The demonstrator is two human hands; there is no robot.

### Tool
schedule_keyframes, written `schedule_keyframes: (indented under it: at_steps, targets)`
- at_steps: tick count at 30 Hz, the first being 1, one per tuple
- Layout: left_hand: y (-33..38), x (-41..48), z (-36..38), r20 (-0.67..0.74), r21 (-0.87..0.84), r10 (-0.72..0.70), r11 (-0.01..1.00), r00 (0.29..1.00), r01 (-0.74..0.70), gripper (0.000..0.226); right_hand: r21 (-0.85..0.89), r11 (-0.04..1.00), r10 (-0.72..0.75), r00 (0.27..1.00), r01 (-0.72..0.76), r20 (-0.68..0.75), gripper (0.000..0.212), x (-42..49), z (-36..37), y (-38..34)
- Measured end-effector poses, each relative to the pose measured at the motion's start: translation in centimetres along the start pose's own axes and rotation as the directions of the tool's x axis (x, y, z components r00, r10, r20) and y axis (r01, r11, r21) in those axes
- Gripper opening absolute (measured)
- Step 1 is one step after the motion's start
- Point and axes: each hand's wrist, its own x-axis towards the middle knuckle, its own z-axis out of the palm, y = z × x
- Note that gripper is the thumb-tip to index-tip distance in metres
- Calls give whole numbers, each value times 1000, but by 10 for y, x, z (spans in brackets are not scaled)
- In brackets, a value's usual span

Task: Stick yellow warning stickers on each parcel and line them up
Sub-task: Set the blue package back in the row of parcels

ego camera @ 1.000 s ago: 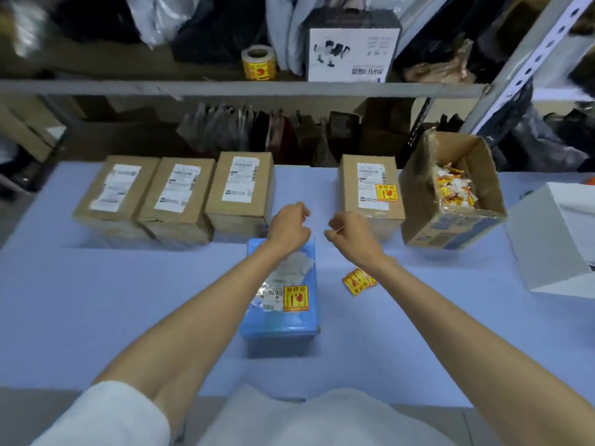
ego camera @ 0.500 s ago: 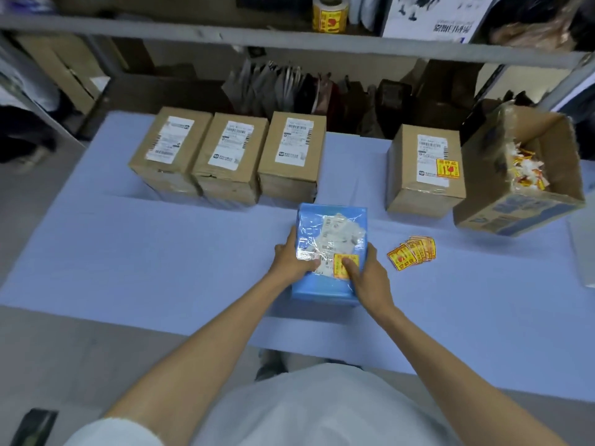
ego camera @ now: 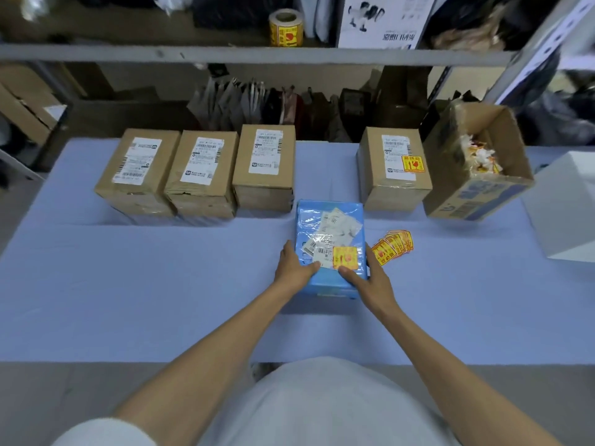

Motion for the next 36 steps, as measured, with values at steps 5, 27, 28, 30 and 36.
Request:
schedule_keyframes:
  at_steps: [5,27,28,30,36]
  targets:
    - [23,1,9,-45,-80,5,997,999,-9,55,0,999,42,999,-43,-21,49,23,-14,-10]
    - [133,128,-18,-159,-38,12,999,987,-19,35,-346,935,97,995,-82,28,29,192,-17,-92]
    - [136,134,-20,-163,-20,14,1000,986,-17,36,-389,915,131,991,-109,31,34,200,-13,-93]
    - [136,148,-20,-158,-5,21,1000,987,-22,38,-436,884,194,981,-168,16,50,212,-5,-94]
    - [115,157,-4,-136,14,7,1000,991,-5,52,-523,836,187,982,-166,-13,70,215,1,-79]
